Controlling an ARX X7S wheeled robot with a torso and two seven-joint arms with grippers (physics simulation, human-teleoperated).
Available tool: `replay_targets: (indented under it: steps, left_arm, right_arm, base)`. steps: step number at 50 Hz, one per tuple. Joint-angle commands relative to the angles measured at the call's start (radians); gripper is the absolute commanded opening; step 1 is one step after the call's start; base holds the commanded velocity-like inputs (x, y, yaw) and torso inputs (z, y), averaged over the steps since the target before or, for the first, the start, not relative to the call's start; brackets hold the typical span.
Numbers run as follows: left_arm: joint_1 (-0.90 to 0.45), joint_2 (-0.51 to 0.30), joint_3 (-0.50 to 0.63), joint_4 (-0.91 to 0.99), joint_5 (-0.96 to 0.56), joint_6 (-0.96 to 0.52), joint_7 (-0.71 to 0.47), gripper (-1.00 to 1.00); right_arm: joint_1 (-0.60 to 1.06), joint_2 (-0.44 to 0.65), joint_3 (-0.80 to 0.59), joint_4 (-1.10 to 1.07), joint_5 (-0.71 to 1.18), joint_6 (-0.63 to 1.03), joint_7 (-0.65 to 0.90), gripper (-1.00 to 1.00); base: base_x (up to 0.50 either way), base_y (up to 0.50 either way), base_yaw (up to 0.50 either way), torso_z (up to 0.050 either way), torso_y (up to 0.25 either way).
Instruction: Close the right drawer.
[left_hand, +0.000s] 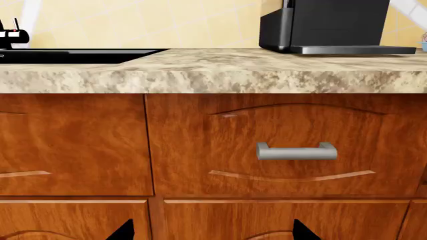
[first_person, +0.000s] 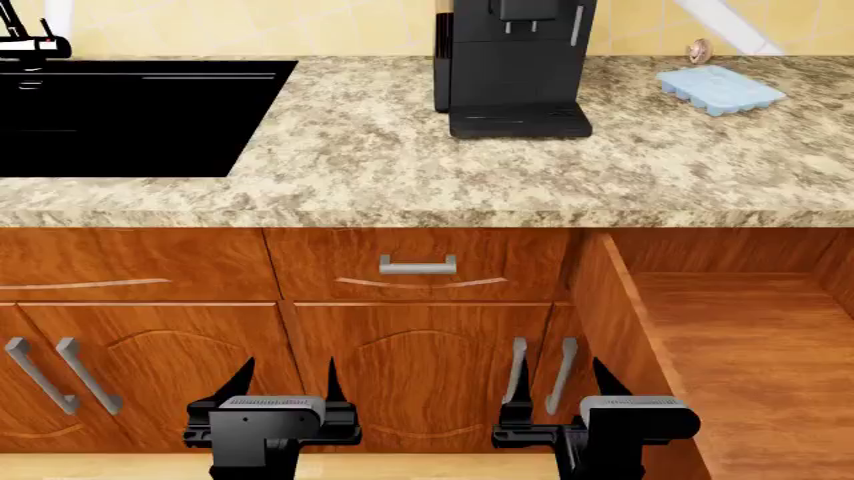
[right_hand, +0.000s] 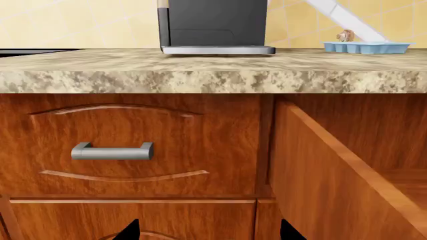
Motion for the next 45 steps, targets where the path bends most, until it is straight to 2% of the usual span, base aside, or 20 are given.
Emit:
replay_targets:
  steps: [1,21,45]
  left_arm:
    - [-0.002,-0.017,0.015,-0.006,-0.019,-0.001,-0.017,1.00]
    - [0.003,-0.064,0.070,0.001,-0.062,-0.008,-0.068,1.00]
    - [0.002,-0.091,0.100,0.000,-0.095,-0.003,-0.100,1.00]
  right_arm:
    - [-0.001,0.016,-0.022,-0.004,0.009,0.001,0.022,1.00]
    - [-0.006,0.063,-0.074,-0.001,0.066,-0.033,0.069,1.00]
    - [-0.002,0.096,-0.118,0.001,0.073,-0.021,0.106,1.00]
  base:
    - [0.00,0.00,0.00,0.000,0.000]
    - [-0.01,0.00,0.00,0.000,0.000]
    - [-0.50,0.00,0.00,0.000,0.000]
